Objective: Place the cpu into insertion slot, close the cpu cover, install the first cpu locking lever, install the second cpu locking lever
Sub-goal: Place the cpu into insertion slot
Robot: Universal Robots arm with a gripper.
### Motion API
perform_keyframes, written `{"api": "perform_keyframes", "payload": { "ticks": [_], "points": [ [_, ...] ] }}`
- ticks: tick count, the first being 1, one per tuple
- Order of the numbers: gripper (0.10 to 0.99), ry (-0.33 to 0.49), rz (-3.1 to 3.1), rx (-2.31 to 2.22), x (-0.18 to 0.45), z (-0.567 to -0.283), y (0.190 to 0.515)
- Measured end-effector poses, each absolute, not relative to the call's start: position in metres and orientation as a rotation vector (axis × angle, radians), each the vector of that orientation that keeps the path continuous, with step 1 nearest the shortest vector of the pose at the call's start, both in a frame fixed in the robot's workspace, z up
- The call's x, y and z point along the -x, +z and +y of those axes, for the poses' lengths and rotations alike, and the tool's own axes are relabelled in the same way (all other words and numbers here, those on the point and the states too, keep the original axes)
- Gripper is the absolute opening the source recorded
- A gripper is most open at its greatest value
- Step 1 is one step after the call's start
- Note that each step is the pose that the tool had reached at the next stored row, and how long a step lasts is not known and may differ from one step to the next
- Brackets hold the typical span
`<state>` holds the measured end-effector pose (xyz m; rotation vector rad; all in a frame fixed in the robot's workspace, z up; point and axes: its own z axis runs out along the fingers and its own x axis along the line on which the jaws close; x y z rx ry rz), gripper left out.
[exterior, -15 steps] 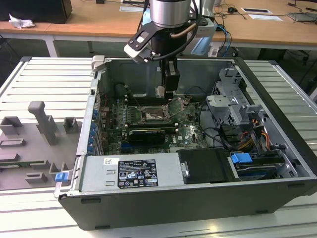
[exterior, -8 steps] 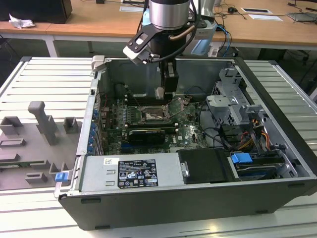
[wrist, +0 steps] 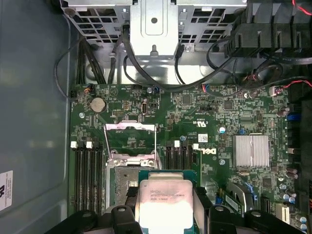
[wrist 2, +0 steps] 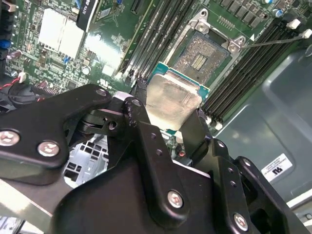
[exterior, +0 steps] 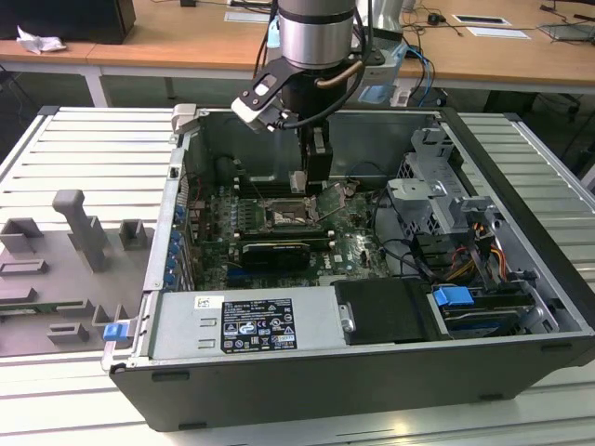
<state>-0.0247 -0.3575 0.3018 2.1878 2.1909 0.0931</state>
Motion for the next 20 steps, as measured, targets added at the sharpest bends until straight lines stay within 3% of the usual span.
{"api": "perform_keyframes", "payload": {
  "ticks": [20],
  "points": [
    [0.529, 0.089, 2.193, -2.190, 0.025, -0.357, 0.280]
  ]
}}
